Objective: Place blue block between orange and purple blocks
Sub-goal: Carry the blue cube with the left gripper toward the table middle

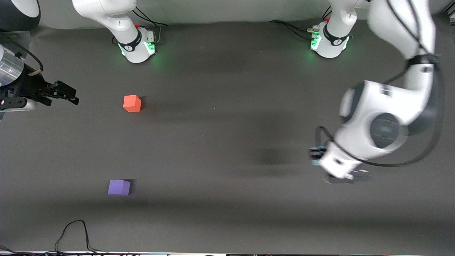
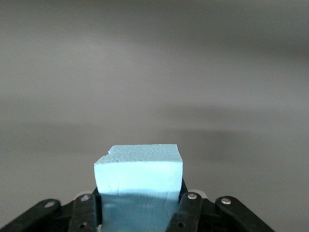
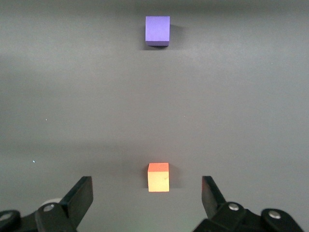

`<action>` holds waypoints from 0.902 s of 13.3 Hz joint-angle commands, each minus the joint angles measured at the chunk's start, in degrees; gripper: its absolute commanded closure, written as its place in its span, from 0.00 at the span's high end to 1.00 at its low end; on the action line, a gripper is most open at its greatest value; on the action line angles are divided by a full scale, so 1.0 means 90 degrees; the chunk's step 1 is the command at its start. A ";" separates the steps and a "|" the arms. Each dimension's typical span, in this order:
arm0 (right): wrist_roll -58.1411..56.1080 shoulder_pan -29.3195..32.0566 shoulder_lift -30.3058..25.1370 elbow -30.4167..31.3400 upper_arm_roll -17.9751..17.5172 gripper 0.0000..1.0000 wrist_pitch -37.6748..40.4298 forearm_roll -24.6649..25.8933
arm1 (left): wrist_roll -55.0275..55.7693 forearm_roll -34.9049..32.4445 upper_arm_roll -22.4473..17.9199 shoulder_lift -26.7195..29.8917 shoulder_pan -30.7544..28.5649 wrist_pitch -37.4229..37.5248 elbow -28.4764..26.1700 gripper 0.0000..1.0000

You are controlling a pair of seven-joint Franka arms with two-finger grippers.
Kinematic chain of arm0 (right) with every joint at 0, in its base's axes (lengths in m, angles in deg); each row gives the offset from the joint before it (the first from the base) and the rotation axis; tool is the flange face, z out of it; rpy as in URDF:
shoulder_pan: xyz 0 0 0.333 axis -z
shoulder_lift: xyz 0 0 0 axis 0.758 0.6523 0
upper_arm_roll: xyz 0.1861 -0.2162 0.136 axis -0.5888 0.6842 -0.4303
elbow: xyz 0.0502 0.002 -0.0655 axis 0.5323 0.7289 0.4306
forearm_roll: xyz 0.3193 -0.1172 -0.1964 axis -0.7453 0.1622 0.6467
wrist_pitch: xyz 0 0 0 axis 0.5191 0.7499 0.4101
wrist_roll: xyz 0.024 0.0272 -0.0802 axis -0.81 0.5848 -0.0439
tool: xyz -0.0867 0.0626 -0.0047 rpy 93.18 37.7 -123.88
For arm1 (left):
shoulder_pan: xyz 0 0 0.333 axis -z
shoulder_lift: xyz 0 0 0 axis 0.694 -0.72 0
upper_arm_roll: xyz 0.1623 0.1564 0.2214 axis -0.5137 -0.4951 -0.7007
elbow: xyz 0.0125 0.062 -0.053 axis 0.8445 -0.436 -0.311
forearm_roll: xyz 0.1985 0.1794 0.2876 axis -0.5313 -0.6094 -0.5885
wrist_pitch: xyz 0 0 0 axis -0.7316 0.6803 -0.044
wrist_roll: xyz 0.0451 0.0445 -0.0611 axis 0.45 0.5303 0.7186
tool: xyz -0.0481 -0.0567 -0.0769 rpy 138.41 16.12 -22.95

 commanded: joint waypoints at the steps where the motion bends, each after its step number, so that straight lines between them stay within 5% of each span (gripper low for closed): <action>1: -0.0139 -0.0025 0.0024 -0.0076 0.0045 1.00 0.0033 -0.0045 | 0.1249 -0.0046 -0.0175 -0.0558 0.1164 0.0067 0.0723 0.35; 5: -0.0168 -0.0015 0.0043 -0.0066 0.0055 1.00 0.0023 -0.0035 | 0.2346 -0.0407 -0.0175 -0.1388 0.2523 -0.0624 0.1067 0.35; 12: -0.0149 -0.0044 0.0063 -0.0095 -0.0023 1.00 -0.0016 -0.0035 | 0.2787 -0.0457 -0.0195 -0.2687 0.3219 -0.2335 0.1057 0.35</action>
